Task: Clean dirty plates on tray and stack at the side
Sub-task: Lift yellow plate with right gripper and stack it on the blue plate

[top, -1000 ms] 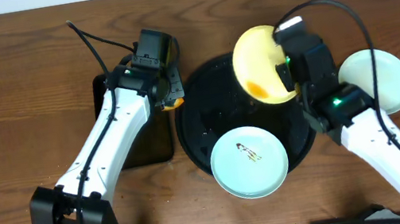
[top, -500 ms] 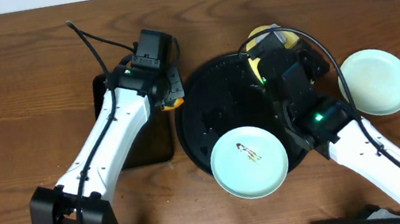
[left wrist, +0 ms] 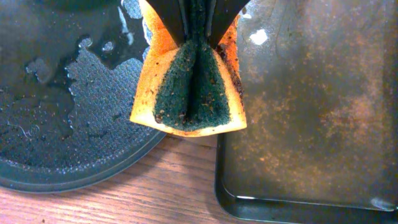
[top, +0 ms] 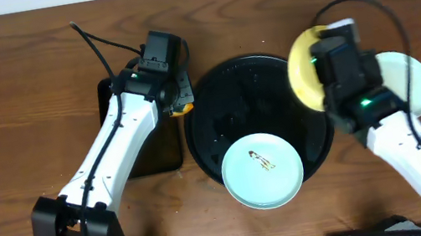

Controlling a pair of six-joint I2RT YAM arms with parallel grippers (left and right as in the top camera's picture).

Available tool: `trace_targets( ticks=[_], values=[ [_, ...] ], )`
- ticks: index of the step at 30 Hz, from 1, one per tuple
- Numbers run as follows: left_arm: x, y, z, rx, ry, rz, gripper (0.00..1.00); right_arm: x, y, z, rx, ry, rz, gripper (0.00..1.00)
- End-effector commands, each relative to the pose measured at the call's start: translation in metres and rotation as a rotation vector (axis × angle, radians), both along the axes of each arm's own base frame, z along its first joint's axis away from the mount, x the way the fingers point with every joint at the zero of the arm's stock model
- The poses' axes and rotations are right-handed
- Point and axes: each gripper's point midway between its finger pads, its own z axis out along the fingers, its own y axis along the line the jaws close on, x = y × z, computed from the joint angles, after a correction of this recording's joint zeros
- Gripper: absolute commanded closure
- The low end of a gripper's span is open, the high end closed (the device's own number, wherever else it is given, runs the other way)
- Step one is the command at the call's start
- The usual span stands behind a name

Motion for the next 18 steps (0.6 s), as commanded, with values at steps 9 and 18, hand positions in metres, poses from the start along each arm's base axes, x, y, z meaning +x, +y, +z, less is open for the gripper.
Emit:
trace_targets(
  ticks=[9,18],
  values=[
    [-0.001,0.005,0.002,0.020,0.000,-0.008,0.92,-0.038,-0.124,-0.032,0.398,-0.063,-0.497,0.99],
    [-0.002,0.005,0.001,0.023,0.007,-0.008,0.92,-0.062,-0.178,-0.047,0.455,-0.078,-0.675,0.99]
  ],
)
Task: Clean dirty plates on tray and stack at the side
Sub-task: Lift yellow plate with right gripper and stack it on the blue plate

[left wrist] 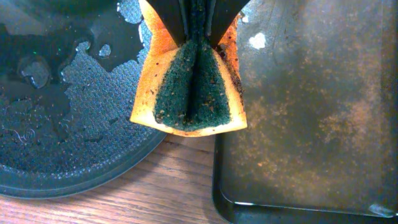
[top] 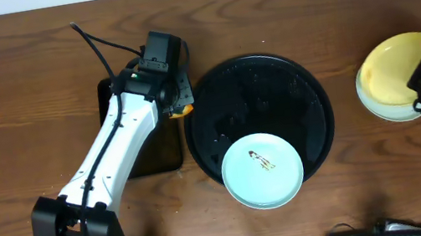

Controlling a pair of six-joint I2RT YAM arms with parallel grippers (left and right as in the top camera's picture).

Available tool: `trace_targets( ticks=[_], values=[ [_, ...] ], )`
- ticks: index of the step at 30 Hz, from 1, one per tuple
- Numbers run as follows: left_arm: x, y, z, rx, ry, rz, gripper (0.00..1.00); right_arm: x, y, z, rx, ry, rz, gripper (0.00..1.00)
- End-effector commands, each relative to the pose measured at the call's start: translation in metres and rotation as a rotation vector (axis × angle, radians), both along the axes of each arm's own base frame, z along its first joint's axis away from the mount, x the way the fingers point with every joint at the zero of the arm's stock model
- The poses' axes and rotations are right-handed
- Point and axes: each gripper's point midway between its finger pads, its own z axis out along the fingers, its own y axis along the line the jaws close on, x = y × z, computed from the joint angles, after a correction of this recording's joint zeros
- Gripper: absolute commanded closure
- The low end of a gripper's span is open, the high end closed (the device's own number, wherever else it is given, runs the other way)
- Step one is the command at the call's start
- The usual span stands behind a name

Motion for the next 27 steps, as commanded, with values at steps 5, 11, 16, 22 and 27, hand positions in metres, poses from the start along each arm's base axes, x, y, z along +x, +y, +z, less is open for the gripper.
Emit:
trace_targets(
  ticks=[5,11,16,22,27],
  values=[
    [0.001,0.004,0.002,0.017,-0.007,-0.009,0.92,-0.001,-0.022,-0.026,0.068,0.001,-0.084,0.98],
    [0.001,0.004,0.002,0.018,-0.006,-0.009,0.92,0.014,-0.022,-0.037,0.098,-0.023,-0.061,0.69],
    [0.001,0.004,0.002,0.018,-0.006,-0.009,0.92,0.037,0.012,-0.042,0.274,-0.102,0.085,0.50],
    [0.001,0.004,0.002,0.018,-0.006,-0.009,0.92,0.055,0.094,-0.044,0.585,-0.142,0.391,0.45],
    [0.001,0.004,0.002,0.018,-0.007,-0.009,0.92,0.028,0.152,-0.060,0.705,0.026,0.501,0.42]
  ],
)
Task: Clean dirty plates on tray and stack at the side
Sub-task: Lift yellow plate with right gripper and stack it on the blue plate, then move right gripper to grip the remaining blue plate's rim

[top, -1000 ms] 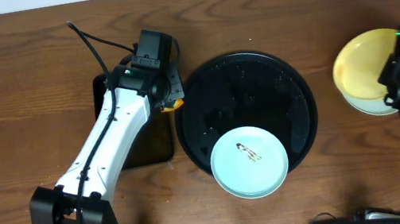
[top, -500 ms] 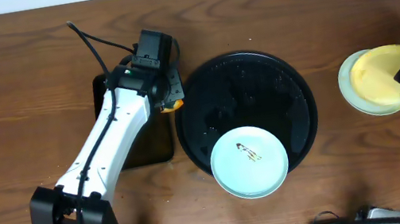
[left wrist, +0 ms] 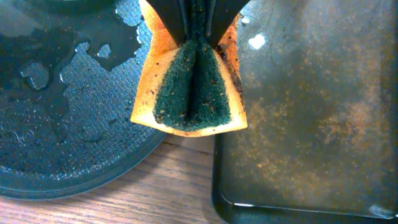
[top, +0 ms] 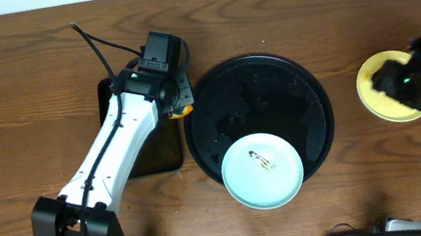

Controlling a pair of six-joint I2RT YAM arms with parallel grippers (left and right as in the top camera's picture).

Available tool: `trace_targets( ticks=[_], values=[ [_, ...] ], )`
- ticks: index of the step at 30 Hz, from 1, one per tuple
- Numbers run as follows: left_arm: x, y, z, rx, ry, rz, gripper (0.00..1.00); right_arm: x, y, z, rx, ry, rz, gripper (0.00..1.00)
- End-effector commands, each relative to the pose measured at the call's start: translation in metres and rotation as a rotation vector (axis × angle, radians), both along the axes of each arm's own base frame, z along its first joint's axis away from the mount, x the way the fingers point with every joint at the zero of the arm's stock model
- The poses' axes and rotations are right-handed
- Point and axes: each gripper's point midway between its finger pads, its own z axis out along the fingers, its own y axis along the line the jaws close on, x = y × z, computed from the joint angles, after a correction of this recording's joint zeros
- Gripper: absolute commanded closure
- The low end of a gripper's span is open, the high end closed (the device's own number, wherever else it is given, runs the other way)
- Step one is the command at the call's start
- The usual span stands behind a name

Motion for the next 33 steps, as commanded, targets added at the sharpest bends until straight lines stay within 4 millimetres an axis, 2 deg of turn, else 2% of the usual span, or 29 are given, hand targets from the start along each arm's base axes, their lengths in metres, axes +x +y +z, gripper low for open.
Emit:
trace_targets(
  ticks=[1,4,9,14,20,22,27,31,33],
  values=[
    [0.001,0.004,0.003,0.016,-0.010,-0.009,0.92,-0.011,0.060,-0.003,0.110,0.043,0.209,0.40],
    [0.001,0.004,0.003,0.017,-0.011,-0.009,0.92,-0.026,0.099,-0.007,0.128,0.098,0.343,0.39],
    [0.001,0.004,0.003,0.016,-0.010,-0.009,0.91,-0.051,0.151,-0.013,0.125,0.181,0.524,0.40],
    [0.001,0.004,0.003,0.016,-0.009,-0.009,0.92,-0.083,0.186,-0.021,0.108,0.269,0.655,0.46],
    [0.001,0.004,0.003,0.016,-0.009,-0.009,0.92,-0.112,0.191,-0.043,0.044,0.384,0.622,0.49],
    [0.001,0.004,0.003,0.017,-0.009,-0.009,0.92,-0.121,0.191,-0.051,0.042,0.412,0.613,0.55],
    [0.001,0.004,0.003,0.016,-0.008,-0.009,0.92,-0.138,0.194,-0.069,0.062,0.443,0.622,0.60],
    [0.001,0.004,0.002,0.017,-0.007,-0.009,0.92,-0.143,0.199,-0.080,0.093,0.436,0.611,0.67],
    [0.001,0.004,0.002,0.017,-0.006,-0.009,0.92,-0.141,0.200,-0.084,0.095,0.418,0.600,0.76]
  ],
)
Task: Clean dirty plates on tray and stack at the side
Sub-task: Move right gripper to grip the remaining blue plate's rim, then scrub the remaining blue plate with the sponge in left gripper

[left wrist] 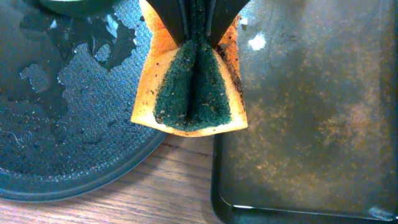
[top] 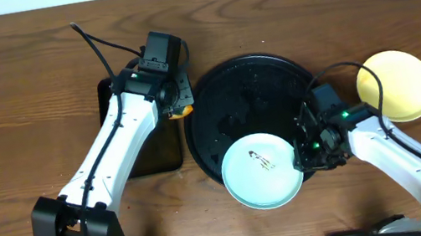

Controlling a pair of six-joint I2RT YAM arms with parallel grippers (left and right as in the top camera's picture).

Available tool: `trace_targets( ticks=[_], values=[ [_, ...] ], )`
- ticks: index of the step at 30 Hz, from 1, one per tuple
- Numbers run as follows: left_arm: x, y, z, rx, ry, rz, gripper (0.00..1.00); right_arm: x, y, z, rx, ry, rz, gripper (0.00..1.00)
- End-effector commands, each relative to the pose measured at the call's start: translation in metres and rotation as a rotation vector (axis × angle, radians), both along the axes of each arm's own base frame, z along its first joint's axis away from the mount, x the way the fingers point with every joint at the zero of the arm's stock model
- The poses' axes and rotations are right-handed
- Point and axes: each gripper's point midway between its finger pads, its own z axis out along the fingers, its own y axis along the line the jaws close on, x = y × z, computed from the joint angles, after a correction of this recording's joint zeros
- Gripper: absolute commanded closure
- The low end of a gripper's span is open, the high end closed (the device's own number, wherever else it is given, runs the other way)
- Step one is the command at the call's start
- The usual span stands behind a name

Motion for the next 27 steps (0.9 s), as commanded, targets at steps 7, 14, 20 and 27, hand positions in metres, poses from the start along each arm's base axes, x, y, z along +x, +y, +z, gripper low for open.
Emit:
trace_targets(
  ticks=[7,14,20,27],
  values=[
    [0.000,0.003,0.002,0.010,-0.005,-0.011,0.92,0.031,0.005,-0.004,-0.009,-0.131,-0.088,0.99],
    [-0.005,-0.007,0.001,-0.043,0.022,-0.036,0.92,0.065,-0.006,0.000,-0.073,-0.265,-0.190,0.99],
    [-0.016,-0.040,0.002,-0.151,0.056,-0.116,0.92,0.089,0.004,0.011,-0.027,-0.370,-0.195,0.99],
    [-0.033,-0.081,-0.014,-0.139,0.090,-0.226,0.92,0.082,0.006,-0.006,-0.048,-0.320,-0.177,0.99]
  ],
)
